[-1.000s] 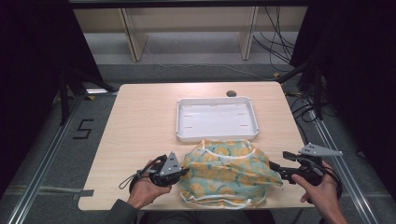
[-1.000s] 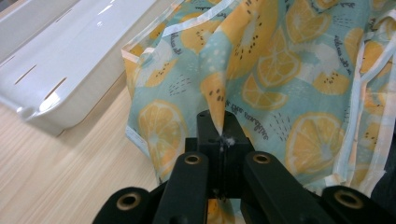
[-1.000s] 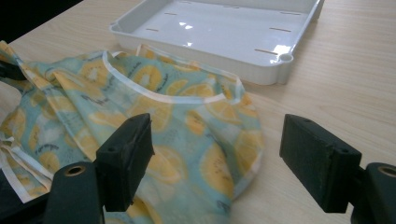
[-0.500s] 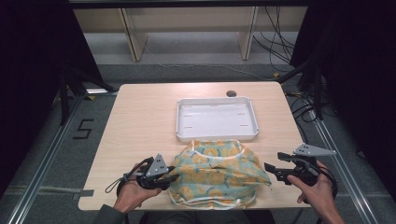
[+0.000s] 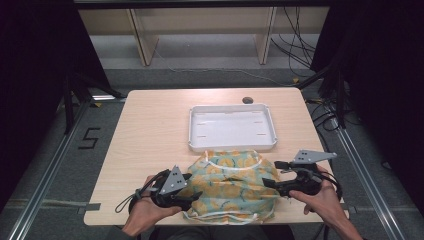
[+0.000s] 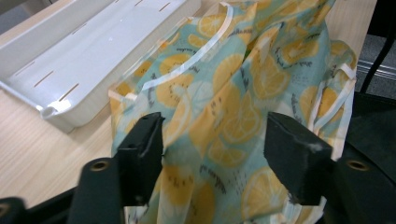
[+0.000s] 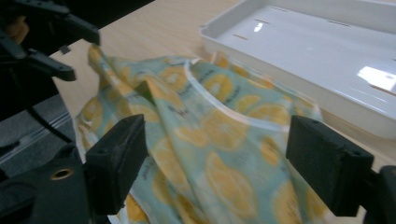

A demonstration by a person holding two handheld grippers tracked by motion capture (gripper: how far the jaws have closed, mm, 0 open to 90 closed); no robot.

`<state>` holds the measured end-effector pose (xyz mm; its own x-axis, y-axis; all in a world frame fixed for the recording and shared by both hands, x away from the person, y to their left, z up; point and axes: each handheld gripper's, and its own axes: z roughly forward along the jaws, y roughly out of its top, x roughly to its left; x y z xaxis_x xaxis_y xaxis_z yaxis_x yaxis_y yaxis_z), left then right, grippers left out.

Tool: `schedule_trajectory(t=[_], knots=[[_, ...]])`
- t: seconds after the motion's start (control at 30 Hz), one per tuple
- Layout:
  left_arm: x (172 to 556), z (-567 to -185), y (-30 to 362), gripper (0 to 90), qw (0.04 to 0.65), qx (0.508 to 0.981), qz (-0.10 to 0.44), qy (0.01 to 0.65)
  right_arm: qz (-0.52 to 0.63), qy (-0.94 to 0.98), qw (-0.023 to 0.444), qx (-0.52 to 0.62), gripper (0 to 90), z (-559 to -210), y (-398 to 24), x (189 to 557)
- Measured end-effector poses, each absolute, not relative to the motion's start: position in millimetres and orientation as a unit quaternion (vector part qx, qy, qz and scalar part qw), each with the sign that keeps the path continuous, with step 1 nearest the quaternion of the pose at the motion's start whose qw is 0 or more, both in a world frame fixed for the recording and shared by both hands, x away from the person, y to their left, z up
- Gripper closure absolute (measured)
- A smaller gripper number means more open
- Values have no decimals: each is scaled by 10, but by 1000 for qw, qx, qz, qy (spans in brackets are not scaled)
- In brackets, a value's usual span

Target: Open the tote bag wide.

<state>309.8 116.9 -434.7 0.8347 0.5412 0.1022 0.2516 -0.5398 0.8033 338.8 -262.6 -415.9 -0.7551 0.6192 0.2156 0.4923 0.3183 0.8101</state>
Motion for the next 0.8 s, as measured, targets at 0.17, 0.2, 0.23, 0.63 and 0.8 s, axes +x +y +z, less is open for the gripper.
schedule_trajectory(t=[0.17,0.2,0.23,0.63,0.8], knots=[[3156,-4355,1040,454,408,871,171,212,462,835,66,291,337,-4148,-2369,3468],[3162,-4363,1014,469,407,873,170,208,460,840,63,281,362,-4150,-2313,3480],[3161,-4376,986,491,407,873,171,205,458,843,59,276,383,-4154,-2259,3495],[3120,-4462,848,893,364,907,163,133,379,899,64,209,799,-4298,-1744,3731],[3076,-4543,881,895,352,915,150,127,370,900,84,216,900,-4275,-1777,3970]])
